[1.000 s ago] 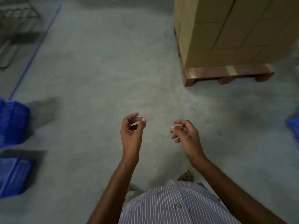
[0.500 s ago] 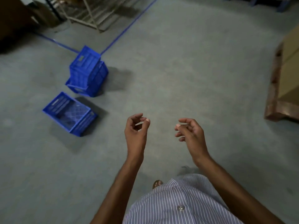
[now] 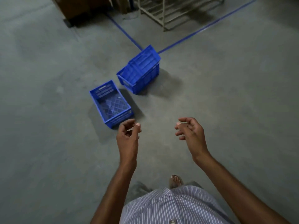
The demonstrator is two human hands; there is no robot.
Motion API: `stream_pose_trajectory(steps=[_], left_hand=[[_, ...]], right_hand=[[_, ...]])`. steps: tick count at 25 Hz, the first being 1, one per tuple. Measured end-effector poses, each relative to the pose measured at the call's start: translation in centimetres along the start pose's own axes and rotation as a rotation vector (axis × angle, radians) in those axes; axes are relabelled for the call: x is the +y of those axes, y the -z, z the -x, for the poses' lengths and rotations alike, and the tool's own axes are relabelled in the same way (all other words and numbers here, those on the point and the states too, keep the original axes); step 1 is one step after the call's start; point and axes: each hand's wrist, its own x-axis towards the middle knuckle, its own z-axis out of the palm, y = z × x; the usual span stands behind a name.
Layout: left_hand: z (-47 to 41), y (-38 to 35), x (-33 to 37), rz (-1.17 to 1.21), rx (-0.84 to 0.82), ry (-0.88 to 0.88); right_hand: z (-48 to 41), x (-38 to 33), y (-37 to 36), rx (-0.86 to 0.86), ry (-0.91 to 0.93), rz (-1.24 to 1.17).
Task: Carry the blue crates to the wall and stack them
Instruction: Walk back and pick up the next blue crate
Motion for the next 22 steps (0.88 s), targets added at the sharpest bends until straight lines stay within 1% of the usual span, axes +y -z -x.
stream_pose_trajectory(steps=[3, 5, 7, 10, 16, 20, 22], left_hand=[[-6.1, 2.0, 0.6, 0.015, 0.068, 0.014], [-11.2, 3.2, 0.6, 0.02, 0.066, 0.027], [-16.2, 4.3, 0.8, 0.021, 0.038, 0.037], [-24.0, 6.0, 1.8, 0.002, 0.024, 0.038], [-36.4, 7.7, 2.9, -0.02, 0.032, 0.096], [-43.0, 7.9, 2.5, -0.035, 0.072, 0.131], [-45.8, 8.6, 2.8, -0.047, 0.062, 0.122]], right_hand=[[-4.8, -1.8, -6.2, -0.056, -0.003, 0.036], [-8.0, -2.6, -10.9, -0.056, 0.006, 0.029], [-10.7, -3.1, -15.2, -0.028, 0.019, -0.008], [-13.9, -3.3, -20.9, 0.04, -0.03, -0.073], [-20.4, -3.9, -28.8, 0.049, -0.095, -0.06], [-26.5, -3.9, -33.2, 0.027, -0.16, -0.033], [-28.8, -4.5, -35.6, 0.023, -0.164, -0.023]])
